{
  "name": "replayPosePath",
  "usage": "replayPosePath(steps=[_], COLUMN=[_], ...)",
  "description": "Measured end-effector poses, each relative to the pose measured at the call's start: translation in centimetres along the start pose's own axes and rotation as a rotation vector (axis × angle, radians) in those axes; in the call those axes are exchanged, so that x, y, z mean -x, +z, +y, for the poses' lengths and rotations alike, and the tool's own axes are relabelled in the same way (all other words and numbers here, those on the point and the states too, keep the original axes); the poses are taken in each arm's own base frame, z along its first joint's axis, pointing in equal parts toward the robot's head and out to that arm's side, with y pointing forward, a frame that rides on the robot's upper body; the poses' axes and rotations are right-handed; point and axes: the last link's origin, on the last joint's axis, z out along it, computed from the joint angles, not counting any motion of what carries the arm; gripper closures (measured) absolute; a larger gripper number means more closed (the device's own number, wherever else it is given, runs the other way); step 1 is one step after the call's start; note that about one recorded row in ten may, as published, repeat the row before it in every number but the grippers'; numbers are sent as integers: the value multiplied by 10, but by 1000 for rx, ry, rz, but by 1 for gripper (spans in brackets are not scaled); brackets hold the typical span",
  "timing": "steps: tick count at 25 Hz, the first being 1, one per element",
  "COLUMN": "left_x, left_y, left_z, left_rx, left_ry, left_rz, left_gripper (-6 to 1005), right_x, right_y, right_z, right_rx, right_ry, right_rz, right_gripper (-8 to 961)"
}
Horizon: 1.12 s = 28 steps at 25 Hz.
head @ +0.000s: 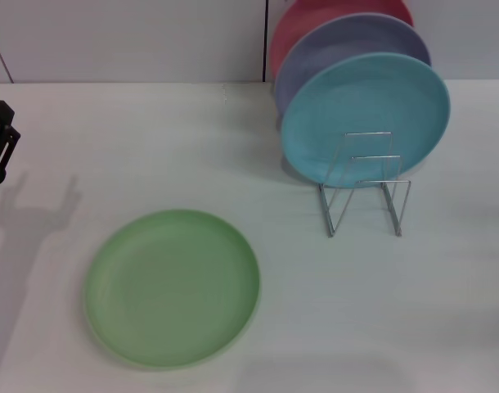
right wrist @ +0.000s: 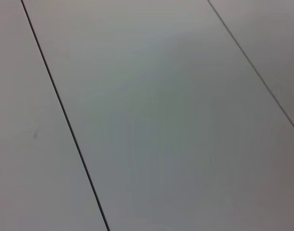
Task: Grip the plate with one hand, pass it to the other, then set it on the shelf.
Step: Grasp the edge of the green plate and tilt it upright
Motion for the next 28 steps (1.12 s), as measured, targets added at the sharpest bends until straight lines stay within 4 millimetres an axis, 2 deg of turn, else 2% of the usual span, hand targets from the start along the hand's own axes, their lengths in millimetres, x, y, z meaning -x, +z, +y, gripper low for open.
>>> replayPosePath(steps=[14,18,22,24,25,26,28], left_x=[2,10,13,13,13,16,19], left_y=[9,31,43,43,48,65,76], left_z=[2,-5,-10,-10,-13,-19,-23], left_rx=[11,14,11,11,9,-5,-24], left_ry=[-4,-75,-88,-88,-84,-72,-66], left_rz=[-22,-116,-173,-173,-190,-248,-300], left_gripper=[196,199,201,203,203,204,205], right_x=[-1,0,0,0,0,0,0], right_y=[-2,-5,-6,-6,-6,-6,-7], right_z=[-2,-4,-6,-6,-7,-7,-7], right_rx=[-8,-12,-15,-16,-17,-17,-18], right_ry=[8,10,8,7,6,6,6], right_rz=[8,7,8,10,11,11,11], right_gripper=[245,245,245,244,244,244,244])
